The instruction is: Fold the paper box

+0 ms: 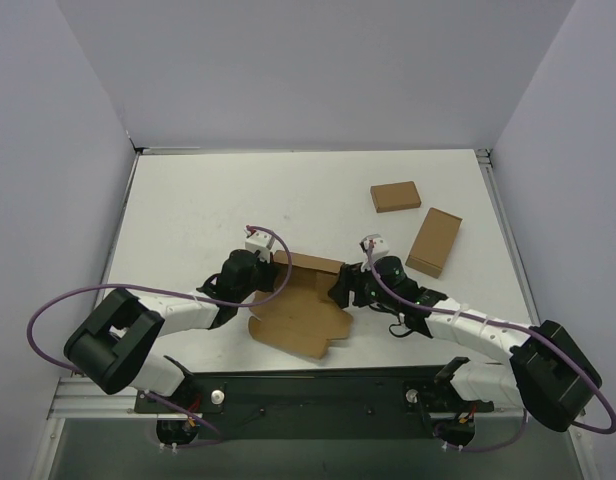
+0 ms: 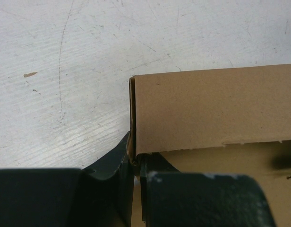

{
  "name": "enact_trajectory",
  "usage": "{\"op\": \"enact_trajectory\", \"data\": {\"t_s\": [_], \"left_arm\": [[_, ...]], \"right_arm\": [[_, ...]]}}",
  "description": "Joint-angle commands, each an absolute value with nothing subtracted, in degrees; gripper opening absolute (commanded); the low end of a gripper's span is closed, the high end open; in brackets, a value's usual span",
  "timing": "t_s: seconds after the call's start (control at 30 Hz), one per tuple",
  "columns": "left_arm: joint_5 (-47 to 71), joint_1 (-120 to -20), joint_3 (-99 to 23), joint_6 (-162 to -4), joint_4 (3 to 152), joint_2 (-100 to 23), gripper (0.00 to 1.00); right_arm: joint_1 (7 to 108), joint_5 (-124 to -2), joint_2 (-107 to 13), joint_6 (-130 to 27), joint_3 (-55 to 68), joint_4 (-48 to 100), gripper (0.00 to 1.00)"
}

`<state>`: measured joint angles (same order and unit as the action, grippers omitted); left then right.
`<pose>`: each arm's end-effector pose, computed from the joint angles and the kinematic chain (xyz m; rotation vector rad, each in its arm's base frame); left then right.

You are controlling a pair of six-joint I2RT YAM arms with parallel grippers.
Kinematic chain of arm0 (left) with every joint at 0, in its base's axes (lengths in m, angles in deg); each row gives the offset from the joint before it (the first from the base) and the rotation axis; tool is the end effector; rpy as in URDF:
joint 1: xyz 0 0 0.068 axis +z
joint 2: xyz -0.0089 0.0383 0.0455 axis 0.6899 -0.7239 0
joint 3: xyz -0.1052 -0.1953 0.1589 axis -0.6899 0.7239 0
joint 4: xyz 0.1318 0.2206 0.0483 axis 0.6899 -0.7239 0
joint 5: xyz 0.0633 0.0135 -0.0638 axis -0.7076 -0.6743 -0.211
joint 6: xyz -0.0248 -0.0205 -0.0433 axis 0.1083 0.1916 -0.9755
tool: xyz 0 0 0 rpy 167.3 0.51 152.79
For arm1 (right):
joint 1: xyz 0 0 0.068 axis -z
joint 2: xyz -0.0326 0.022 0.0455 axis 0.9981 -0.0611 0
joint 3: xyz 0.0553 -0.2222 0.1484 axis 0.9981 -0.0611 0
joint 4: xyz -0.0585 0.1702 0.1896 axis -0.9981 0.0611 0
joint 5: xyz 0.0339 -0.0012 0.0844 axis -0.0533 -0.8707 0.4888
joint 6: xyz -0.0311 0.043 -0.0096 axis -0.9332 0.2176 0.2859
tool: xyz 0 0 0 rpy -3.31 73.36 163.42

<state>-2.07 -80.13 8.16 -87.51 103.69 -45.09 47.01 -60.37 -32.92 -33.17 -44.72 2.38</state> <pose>0.2172 -0.1564 0.1551 0.3015 2.0573 -0.4694 0.1819 0.1583 0.1989 -0.3806 1.9787 0.9191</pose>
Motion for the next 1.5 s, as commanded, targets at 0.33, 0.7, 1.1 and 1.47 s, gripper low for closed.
{"op": "enact_trajectory", "data": {"t_s": [0.33, 0.7, 1.1, 1.47], "left_arm": [[0.86, -80.01, 8.26, -87.6, 104.01, -46.41, 0.0], [1.12, -80.18, 8.43, -87.78, 104.1, -45.97, 0.0], [-3.35, -82.99, 9.66, -88.48, 104.01, -42.28, 0.0], [-6.17, -85.89, 9.66, -89.36, 103.13, -39.82, 0.0]], "right_arm": [[44.4, -72.35, -38.14, -32.85, -42.89, -10.98, 0.6], [42.03, -84.83, -39.9, -30.48, -41.49, -5.89, 0.34], [35.96, -110.76, -48.06, -23.29, -31.65, 12.38, 0.12], [34.99, -124.21, -56.24, -13.78, -25.58, 22.68, 0.03]]}}
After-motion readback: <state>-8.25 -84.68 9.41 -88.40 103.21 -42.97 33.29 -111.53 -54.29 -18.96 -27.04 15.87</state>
